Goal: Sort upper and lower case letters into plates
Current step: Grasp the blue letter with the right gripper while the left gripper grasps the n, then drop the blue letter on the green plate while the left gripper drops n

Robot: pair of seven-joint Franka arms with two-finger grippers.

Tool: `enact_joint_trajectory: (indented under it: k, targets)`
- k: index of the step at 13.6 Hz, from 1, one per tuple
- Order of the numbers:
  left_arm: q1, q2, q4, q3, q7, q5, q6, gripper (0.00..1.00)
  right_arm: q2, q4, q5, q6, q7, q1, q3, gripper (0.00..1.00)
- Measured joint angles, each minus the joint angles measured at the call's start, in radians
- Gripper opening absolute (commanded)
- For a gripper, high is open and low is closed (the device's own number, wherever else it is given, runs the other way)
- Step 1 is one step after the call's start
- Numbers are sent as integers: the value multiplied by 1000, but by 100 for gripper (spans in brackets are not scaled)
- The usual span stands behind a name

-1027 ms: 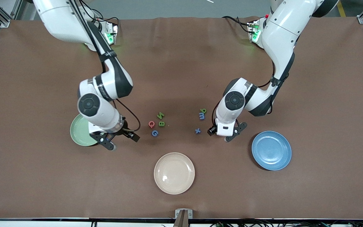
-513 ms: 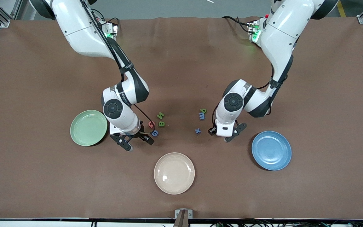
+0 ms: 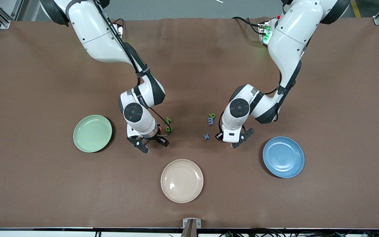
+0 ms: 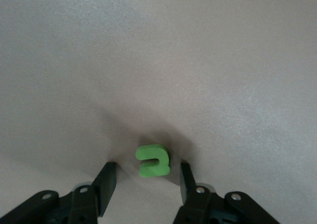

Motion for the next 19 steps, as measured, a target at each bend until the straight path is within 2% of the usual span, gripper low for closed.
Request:
enact_joint_trajectory:
  k: [1,4,6,7,8,12,14,17,19]
  targets:
    - [0,0,4,1,-2,2,0,30,1,0,0,0,9,5,0,62]
    - [0,1,11,2,-4,10,0,29,2,1,0,-2,16,11,-1,37]
    - [0,3,15,4,-4,12,1,12,1,3,0,-10,17,11,-3,21]
    - [1,4,18,6,-4,12,2,1,-5,4,0,-13,19,11,-3,7]
    - [2,4,20,8,-4,13,2,0,-4,5,0,-13,19,12,-3,0]
    - [7,4,52,43,-4,33,4,0,-2,7,0,-15,19,12,-12,0]
    - [20,-1,80,70,2,62,-1,0,-12,18,0,-86,-35,-9,-27,0]
    - [98,-26,88,78,145,77,-25,0,-100,28,0,-269,-229,-116,-37,0]
    - [175,-48,92,78,284,77,-29,1,-188,-22,0,-321,-397,-205,-39,0]
